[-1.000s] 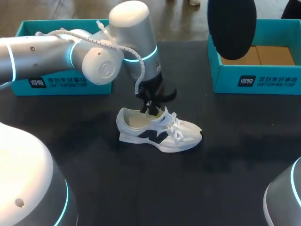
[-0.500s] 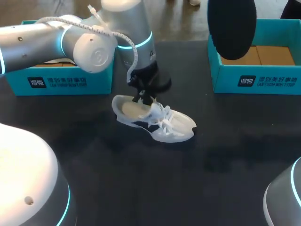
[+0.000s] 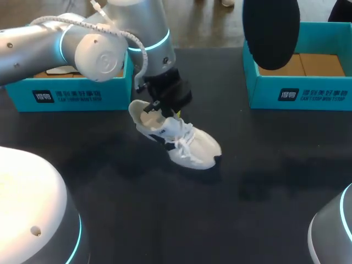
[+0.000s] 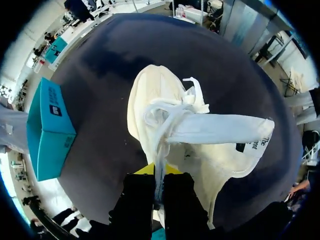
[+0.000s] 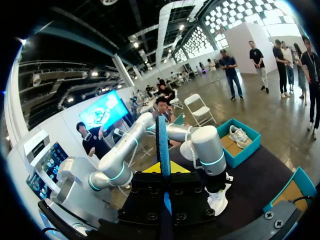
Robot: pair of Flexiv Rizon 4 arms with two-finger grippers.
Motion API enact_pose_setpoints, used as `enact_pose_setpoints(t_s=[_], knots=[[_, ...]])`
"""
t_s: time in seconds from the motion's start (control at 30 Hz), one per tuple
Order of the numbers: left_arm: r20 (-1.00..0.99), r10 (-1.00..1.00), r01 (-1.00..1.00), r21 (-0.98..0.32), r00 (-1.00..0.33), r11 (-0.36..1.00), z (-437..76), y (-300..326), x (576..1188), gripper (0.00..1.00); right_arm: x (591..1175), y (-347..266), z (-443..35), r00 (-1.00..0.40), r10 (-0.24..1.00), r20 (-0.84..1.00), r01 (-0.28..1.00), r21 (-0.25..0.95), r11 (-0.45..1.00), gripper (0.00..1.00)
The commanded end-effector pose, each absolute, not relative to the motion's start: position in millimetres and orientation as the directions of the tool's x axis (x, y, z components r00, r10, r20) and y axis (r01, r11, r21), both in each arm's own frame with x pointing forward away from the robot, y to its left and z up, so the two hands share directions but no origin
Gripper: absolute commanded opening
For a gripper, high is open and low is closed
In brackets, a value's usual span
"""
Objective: Take the shoe out of the shoebox, open the shoe tongue, remove and reinsert the insole, then place the shoe into the shoebox
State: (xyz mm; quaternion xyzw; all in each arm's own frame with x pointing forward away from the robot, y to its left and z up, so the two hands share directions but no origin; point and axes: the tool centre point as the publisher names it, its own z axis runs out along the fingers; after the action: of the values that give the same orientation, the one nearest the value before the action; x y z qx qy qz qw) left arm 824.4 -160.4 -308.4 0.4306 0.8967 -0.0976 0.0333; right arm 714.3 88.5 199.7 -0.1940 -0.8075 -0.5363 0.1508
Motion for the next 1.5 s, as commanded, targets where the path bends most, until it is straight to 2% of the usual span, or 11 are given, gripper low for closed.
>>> enact_pose_setpoints(t_s=[0.03, 0.7, 1.07, 1.5], knots=[[-0.153, 0.810, 0.824, -0.125, -0.566, 0.552, -301, -157, 820, 0.00, 715, 89, 200, -0.878, 0.155, 0.452, 0.477, 0.805, 0.352, 0.00], [-0.190, 0.961, 0.979, -0.019, -0.203, 0.203, -295, -164, 818, 0.00, 715, 89, 200, -0.878, 0.155, 0.452, 0.477, 0.805, 0.352, 0.00], [-0.196, 0.979, 0.998, -0.035, -0.054, 0.048, -304, -186, 807, 0.00, 715, 89, 200, -0.878, 0.155, 0.452, 0.477, 0.805, 0.352, 0.00], [-0.091, 0.991, 0.993, -0.057, 0.097, -0.103, -326, -199, 797, 0.00, 715, 89, 200, -0.878, 0.155, 0.452, 0.477, 0.805, 0.352, 0.00]])
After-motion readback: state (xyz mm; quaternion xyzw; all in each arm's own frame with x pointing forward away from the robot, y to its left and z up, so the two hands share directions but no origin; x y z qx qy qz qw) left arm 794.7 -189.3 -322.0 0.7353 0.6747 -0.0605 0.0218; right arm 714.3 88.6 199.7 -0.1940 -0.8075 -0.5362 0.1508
